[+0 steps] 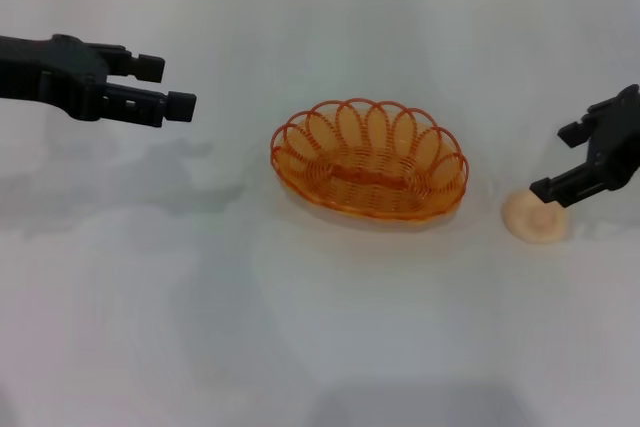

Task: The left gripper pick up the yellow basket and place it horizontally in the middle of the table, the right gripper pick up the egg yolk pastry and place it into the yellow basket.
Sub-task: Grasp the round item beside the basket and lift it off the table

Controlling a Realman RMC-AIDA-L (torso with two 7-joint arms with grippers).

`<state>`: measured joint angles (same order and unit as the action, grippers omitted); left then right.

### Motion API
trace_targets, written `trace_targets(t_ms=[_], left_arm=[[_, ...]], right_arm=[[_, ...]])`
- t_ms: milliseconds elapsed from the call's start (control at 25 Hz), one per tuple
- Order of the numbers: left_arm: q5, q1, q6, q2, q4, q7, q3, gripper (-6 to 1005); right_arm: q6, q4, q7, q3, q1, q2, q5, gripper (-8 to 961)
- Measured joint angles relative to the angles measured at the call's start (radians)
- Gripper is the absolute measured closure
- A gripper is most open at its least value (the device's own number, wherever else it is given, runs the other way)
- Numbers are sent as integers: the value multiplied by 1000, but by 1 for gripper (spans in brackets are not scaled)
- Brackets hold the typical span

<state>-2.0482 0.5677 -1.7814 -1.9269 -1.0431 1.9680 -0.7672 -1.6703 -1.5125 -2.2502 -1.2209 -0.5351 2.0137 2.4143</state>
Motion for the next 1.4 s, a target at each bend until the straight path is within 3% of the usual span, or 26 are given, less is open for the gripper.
trace_targets(t_ms=[280, 520, 1360, 1400], left_arm=[[-26, -1, 5, -3, 5, 8, -2, 121], [-84, 4, 5, -3, 8, 25, -4, 122], [-88, -3, 10, -21, 13, 25, -3, 121], [-88, -3, 10, -22, 14, 25, -3, 121]], right_arm=[[89, 44, 0, -59, 1, 2, 3, 160], [102, 67, 1, -66, -1, 2, 3, 187], [173, 147, -1, -140, -2, 1, 82, 283], [174, 149, -1, -140, -1, 2, 88, 325]])
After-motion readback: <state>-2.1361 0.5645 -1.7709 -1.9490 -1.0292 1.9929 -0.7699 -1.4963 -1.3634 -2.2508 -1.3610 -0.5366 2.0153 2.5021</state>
